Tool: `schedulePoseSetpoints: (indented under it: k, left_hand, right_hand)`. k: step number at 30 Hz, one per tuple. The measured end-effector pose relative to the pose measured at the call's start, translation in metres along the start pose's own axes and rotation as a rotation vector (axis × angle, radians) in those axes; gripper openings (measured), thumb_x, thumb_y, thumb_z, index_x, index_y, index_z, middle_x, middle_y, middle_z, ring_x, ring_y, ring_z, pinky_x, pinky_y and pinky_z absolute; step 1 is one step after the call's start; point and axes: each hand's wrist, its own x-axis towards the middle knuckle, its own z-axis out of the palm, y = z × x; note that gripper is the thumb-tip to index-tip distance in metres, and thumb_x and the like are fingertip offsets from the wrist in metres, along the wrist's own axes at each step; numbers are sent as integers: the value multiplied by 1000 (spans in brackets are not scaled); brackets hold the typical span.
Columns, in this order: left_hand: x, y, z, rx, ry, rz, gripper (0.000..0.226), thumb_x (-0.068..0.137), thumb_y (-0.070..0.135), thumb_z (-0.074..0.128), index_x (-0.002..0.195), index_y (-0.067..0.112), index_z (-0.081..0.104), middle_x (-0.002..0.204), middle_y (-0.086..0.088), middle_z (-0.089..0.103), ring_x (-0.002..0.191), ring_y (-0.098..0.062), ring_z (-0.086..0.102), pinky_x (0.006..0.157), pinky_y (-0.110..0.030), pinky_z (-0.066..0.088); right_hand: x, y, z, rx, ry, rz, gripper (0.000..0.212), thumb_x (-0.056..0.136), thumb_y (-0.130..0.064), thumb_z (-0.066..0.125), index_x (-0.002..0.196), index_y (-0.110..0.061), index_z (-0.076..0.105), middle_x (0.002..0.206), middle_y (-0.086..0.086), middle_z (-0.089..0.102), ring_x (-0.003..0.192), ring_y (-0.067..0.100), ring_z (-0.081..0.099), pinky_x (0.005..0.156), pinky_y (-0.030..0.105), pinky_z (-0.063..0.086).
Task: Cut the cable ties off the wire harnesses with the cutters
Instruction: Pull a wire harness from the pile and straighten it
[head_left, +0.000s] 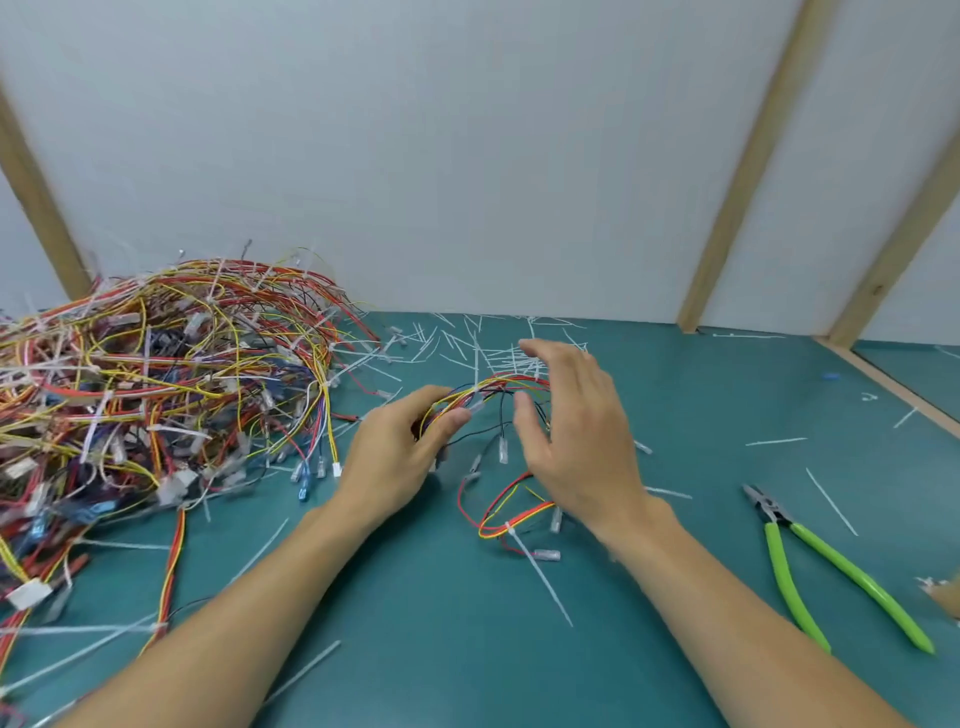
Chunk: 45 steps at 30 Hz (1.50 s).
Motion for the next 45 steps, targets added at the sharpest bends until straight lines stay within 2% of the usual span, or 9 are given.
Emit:
schedulePoseSetpoints:
  k: [7, 10, 15, 19, 23, 26, 29, 36, 45]
  left_hand:
    - [-3, 1, -3, -114, -81, 2, 22, 105, 28, 51, 96, 20, 70, 75, 3, 70, 69, -15, 66, 66, -35, 52]
    - [-4, -1, -2, -78, -61, -4, 21, 105, 28, 49, 94, 23, 66, 82, 3, 71, 74, -18, 68, 68, -41, 54]
    - [-6, -6, 1, -47, 19, 4, 13, 105, 24, 49, 108, 32, 58, 86, 12, 69, 73, -11, 67, 67, -34, 50]
    - [-5, -5, -2, 25, 85, -7, 25, 104, 27, 51, 124, 41, 57, 92, 13, 71, 85, -3, 67, 75, -34, 52]
    - [-5, 1, -4, 215, 99, 98, 24, 102, 20, 55, 123, 28, 65, 102, 10, 71, 95, -19, 68, 83, -42, 52]
    - [-3, 6, -5, 417, 100, 180, 26, 101, 13, 56, 123, 22, 65, 109, 7, 69, 99, -25, 65, 88, -41, 48]
    - [-6, 11, -4, 320, 92, 180, 24, 102, 17, 55, 123, 23, 64, 113, 10, 69, 99, -21, 65, 84, -39, 51]
    - [-8, -1, 1, 190, 45, 32, 20, 103, 44, 41, 90, 33, 49, 63, 10, 52, 60, -14, 47, 59, -40, 45]
    - [-3, 4, 0, 49, 87, 28, 31, 105, 39, 45, 82, 28, 63, 54, 5, 40, 55, -15, 36, 53, -32, 29]
  right_hand:
    - [-7, 9, 8, 73, -115, 335, 50, 99, -29, 63, 143, -13, 46, 136, 0, 55, 126, 18, 54, 106, 36, 43]
    - [-11, 11, 11, 89, -236, 444, 35, 102, -39, 58, 132, -19, 55, 126, -5, 63, 117, 16, 60, 103, 38, 46]
    - [-11, 8, 9, 197, -242, 445, 28, 98, -35, 50, 120, -24, 63, 113, -16, 62, 99, 6, 59, 103, 44, 46]
    - [-11, 7, 9, 235, -227, 438, 24, 107, -32, 42, 107, -25, 65, 100, -17, 62, 94, 7, 58, 96, 42, 46]
    - [-9, 10, 11, 170, -217, 412, 32, 110, -31, 43, 82, -24, 58, 75, -10, 54, 78, 13, 52, 76, 35, 38]
    - [-10, 12, 12, 170, -202, 381, 32, 109, -29, 47, 81, -22, 60, 74, -6, 55, 75, 16, 52, 73, 32, 34]
    - [-11, 14, 13, 237, -155, 394, 27, 108, -28, 50, 85, -25, 64, 80, -8, 61, 79, 14, 57, 72, 36, 44]
    - [-14, 16, 15, 309, -133, 366, 12, 105, -26, 57, 93, -24, 60, 86, -10, 62, 83, 14, 59, 74, 37, 49]
    - [-14, 10, 13, 219, -48, 316, 15, 104, -24, 58, 90, -24, 58, 69, -18, 50, 67, 8, 50, 59, 28, 38]
